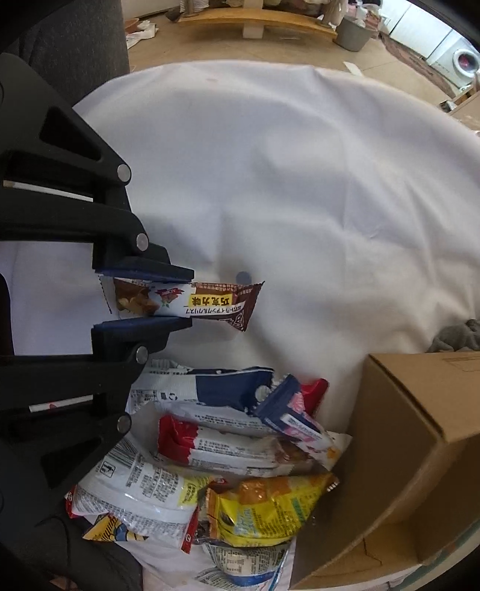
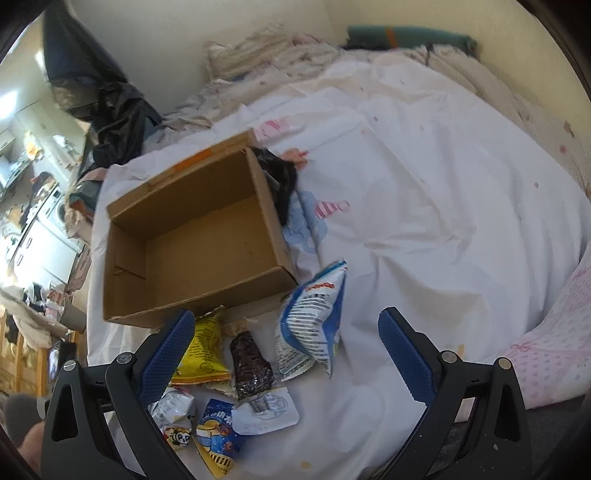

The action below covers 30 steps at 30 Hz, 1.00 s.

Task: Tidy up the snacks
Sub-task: 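Grasp the brown chocolate bar with the left tool while the right tool grasps the white-blue chip bag, then carry both snacks into the cardboard box and open both tools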

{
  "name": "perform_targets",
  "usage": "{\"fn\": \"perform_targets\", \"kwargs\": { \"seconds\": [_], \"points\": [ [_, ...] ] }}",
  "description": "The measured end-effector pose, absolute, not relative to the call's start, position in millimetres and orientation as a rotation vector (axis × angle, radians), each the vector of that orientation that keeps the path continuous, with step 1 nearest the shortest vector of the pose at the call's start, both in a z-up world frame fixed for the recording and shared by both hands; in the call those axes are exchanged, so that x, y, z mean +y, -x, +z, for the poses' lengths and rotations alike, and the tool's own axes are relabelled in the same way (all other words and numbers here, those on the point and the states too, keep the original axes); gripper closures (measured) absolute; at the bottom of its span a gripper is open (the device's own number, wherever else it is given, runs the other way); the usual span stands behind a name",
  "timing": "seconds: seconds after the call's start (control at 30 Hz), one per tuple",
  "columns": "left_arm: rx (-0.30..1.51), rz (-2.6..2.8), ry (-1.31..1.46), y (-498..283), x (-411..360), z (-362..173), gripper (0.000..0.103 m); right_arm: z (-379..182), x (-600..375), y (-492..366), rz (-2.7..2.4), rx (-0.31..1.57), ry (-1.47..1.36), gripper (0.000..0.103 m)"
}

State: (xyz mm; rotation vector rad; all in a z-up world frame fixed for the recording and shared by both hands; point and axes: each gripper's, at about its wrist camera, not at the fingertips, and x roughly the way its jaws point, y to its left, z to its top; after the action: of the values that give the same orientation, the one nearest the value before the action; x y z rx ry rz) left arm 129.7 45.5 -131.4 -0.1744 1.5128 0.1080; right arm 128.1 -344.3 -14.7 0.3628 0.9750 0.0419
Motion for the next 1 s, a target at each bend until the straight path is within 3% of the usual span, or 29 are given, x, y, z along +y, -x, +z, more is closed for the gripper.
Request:
{"fn": "perform_targets", "kwargs": {
  "seconds": [0.2,0.47,0.53,0.73,1.0],
  "points": [
    [1.450,0.129,0.237,-129.3,53.6,-113.2,0.089,-72.0,-339.2,-173.4,-0.052,1.239,-0.289,0.001],
    [1.409,0.135,0.260,-127.5,60.4,-93.1,0.089,-113.4,-325.4,-199.8,-0.009,1.342,-0.330,0.004],
    [1.403,0.133,0.255,-124.5,53.9,-90.7,0.089,-123.5,-325.2,-201.3,0.021,1.366,-0.374,0.022],
    [1.383,0.131,0.258,-117.8,55.3,-89.4,0.089,-130.3,-332.7,-196.2,0.023,1.379,-0.410,0.049],
    [1.337,0.152,0.252,-112.8,56.8,-84.9,0.089,-87.2,-356.3,-160.3,-0.019,1.220,-0.422,0.053]
  ]
}}
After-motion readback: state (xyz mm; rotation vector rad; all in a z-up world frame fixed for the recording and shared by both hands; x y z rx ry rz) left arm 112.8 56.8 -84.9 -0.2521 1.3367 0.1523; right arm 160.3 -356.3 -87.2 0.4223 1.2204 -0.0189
